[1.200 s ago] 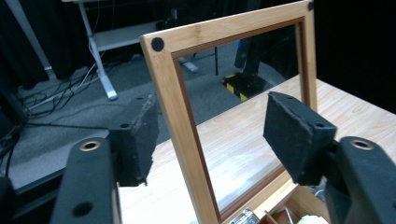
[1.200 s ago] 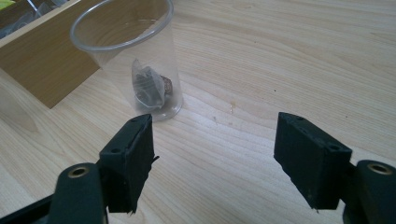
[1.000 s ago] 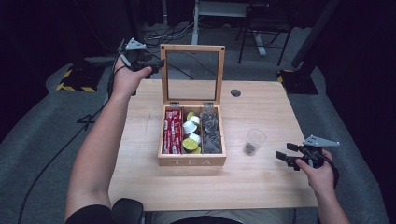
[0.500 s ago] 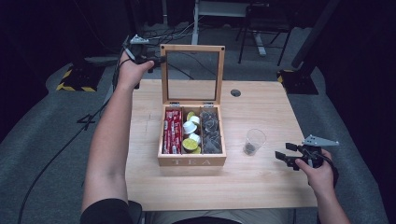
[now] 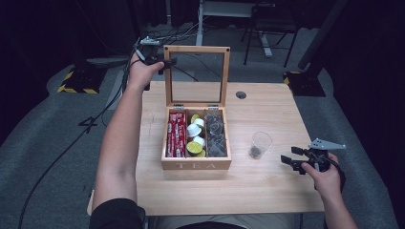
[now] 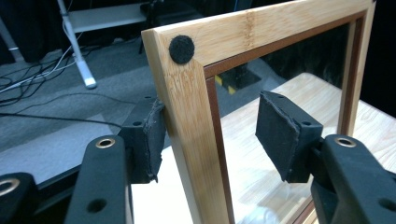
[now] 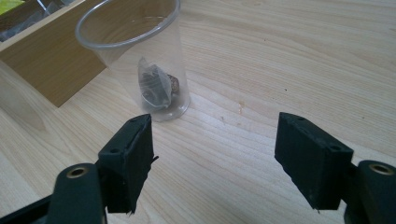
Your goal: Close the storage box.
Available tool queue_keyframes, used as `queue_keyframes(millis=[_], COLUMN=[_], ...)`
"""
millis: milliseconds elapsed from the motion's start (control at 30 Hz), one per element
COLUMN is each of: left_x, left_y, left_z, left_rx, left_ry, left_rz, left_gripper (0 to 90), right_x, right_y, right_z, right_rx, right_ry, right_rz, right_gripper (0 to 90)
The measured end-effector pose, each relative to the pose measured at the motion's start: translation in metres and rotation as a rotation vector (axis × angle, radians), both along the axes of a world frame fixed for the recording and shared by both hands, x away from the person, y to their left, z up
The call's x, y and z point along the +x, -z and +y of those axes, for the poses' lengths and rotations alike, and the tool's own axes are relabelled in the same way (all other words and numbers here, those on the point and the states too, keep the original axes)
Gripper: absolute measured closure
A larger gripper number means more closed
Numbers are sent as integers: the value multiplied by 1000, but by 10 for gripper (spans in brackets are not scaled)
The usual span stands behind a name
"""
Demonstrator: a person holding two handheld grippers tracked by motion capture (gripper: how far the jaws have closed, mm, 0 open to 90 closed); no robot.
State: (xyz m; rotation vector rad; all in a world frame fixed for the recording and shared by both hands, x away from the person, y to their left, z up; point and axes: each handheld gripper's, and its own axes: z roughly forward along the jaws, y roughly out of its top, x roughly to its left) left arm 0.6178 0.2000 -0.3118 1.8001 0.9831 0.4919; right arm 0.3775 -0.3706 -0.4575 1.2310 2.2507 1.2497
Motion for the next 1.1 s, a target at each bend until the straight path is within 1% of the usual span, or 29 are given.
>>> queue_keyframes(millis=[100, 167, 233, 300, 367, 433, 500, 633, 833, 933, 1000, 1100], left_x=[-1, -3, -7, -12, -16, -21, -25, -35, -51, -61, -66, -75], left_y=[0, -3, -6, -7, -8, -8, -9, -14, -19, -22, -24, -27], left_z=[3, 4, 5, 6, 9, 12, 14, 16, 20, 19, 20, 18], left_rx=[-21, -11, -1, 5, -6, -29, -37, -25, -16, 18, 20, 48], left_ry=[-1, 5, 19, 29, 40, 54, 67, 82, 127, 142, 154, 162], left_rz=[8, 9, 8, -4, -15, -16, -22, -21, -21, -31, -19, -20], left_gripper=[489, 524, 527, 533, 558, 592, 602, 627, 661, 663, 664, 662], right_x=[1, 1, 1, 1, 1, 2, 2, 2, 4, 4, 3, 4], right_y=[1, 1, 1, 1, 2, 2, 3, 3, 6, 7, 7, 7], right_z=[1, 2, 3, 3, 3, 3, 4, 7, 7, 6, 6, 5], right_rx=[5, 4, 2, 3, 6, 9, 7, 8, 4, 3, 3, 4], right_ry=[-1, -3, -9, -8, -5, -3, -6, -12, -16, -15, -16, -11], right_rz=[7, 7, 4, 5, 7, 13, 14, 15, 22, 27, 28, 26], right_gripper=[285, 285, 285, 285, 285, 284, 285, 284, 284, 283, 283, 281])
